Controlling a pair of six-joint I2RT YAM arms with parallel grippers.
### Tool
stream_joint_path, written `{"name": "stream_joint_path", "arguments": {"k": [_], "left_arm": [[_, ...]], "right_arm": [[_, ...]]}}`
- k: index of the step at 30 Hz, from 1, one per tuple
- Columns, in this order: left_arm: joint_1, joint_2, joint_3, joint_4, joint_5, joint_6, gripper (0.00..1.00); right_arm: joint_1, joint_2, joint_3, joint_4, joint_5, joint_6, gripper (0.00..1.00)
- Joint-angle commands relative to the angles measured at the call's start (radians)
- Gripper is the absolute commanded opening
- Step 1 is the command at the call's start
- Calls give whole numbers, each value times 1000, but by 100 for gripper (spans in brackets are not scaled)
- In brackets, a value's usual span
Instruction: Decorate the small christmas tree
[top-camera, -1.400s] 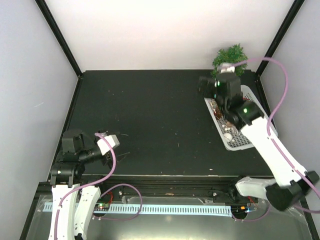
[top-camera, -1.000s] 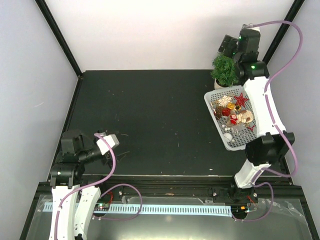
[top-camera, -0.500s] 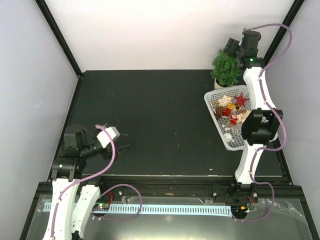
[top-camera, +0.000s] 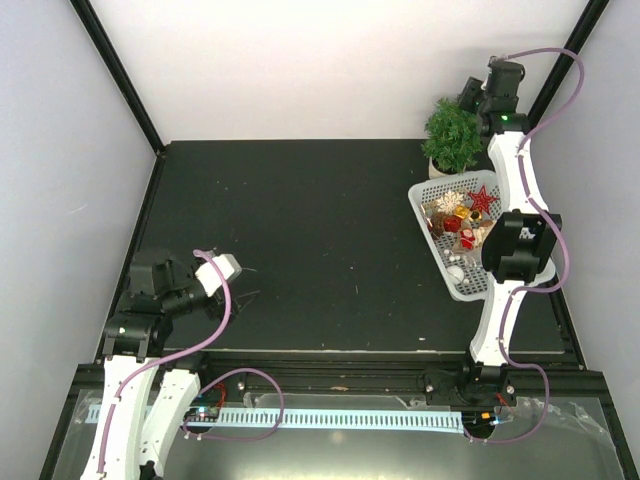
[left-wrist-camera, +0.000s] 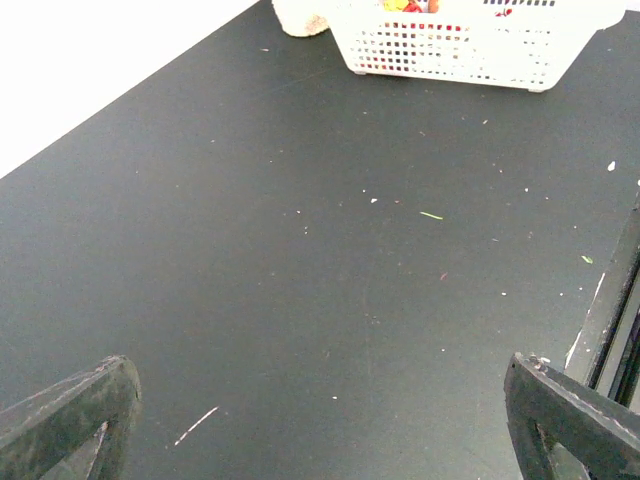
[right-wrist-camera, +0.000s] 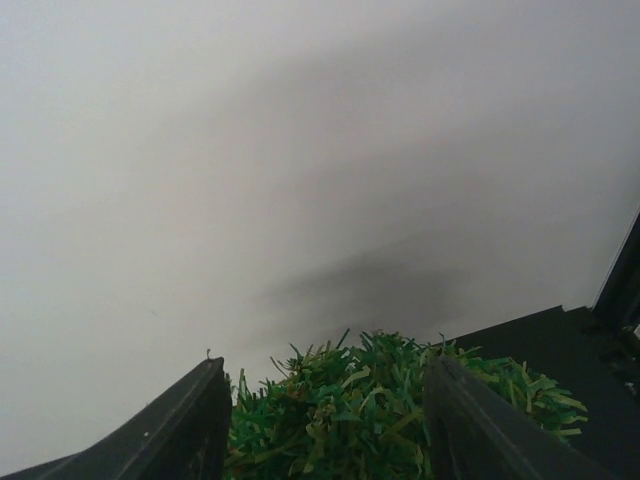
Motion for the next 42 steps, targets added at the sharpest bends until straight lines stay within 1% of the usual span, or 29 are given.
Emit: {"name": "stream_joint_path", "arguments": {"k": [1,4,8,10,12,14,15,16,21,26,33,38,42], "left_arm": [[-9,4,30,0,-8,-14,99],[-10,1,28,3,-9,-15,99],[-16,-1,26,7,-7,-18,99],[-19,0,26,7,-7,-18,99],[-22,2,27,7,-10,-19,99],[-25,5,28,6,-10,-18,99],[-27,4,27,6,-10,-18,99],[-28,4,26,6,-12,-18,99],[-36,5,27,7,-12,-21,99],[-48,4,25,12,-12,-23,99],[-57,-23,13,24,-10,-28,99],[-62,-45,2,37,-2,-31,99],[-63,-55,-3,42,1,-32,99]], "right_arm": [[-13,13,21,24,-21,-5,53],[-22,26,30,36,-45,-7,51],[-36,60,61,43,-60,-10,54],[-39,78,74,46,-71,-12,50],[-39,96,85,47,-89,-13,36],[-39,111,95,45,-103,-7,14],[-39,119,101,46,-114,-6,6],[-37,125,104,50,-123,-9,4],[-38,124,111,68,-159,-20,1],[-15,74,99,98,-215,-42,1],[23,-34,10,187,-426,14,1],[98,-97,-31,213,-488,1,1],[178,-128,-24,172,-495,-32,1]]}}
